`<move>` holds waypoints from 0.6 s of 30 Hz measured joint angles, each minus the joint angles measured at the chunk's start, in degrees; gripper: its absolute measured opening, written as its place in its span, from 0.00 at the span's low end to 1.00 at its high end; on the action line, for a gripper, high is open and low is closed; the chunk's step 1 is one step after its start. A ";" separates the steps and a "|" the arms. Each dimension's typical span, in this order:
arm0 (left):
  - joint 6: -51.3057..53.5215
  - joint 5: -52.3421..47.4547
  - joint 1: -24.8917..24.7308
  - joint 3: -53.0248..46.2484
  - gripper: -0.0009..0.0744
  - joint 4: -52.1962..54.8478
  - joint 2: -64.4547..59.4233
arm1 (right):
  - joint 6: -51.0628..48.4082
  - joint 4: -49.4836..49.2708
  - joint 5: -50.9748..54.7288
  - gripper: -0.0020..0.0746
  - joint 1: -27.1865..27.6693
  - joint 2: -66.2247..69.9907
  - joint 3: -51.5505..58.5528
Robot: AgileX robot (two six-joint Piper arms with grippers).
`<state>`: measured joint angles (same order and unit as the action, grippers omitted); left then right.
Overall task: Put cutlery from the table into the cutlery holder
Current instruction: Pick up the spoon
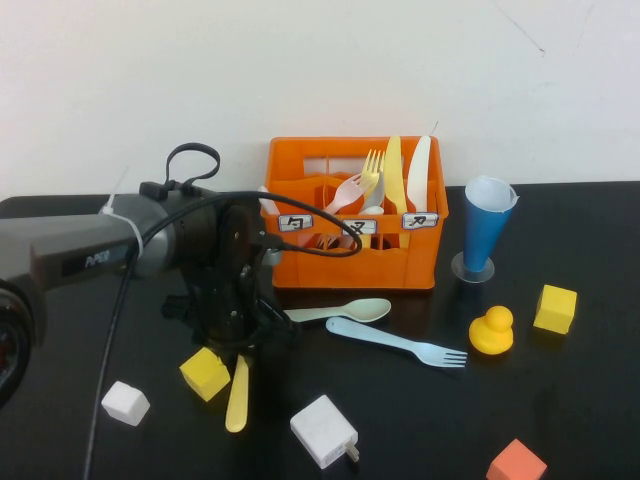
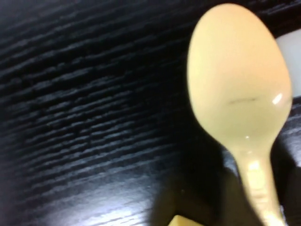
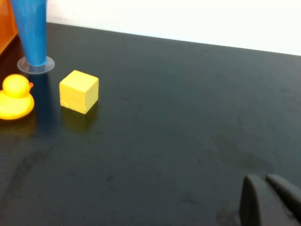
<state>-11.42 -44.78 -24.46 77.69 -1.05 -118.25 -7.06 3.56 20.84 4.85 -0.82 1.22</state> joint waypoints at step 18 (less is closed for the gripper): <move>1.06 20.14 0.74 -21.15 0.10 -4.74 17.69 | 0.00 0.00 0.00 0.02 0.00 0.00 0.00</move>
<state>-10.36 -24.64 -23.72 56.55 -5.79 -100.57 -7.06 3.56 20.84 4.85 -0.82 1.22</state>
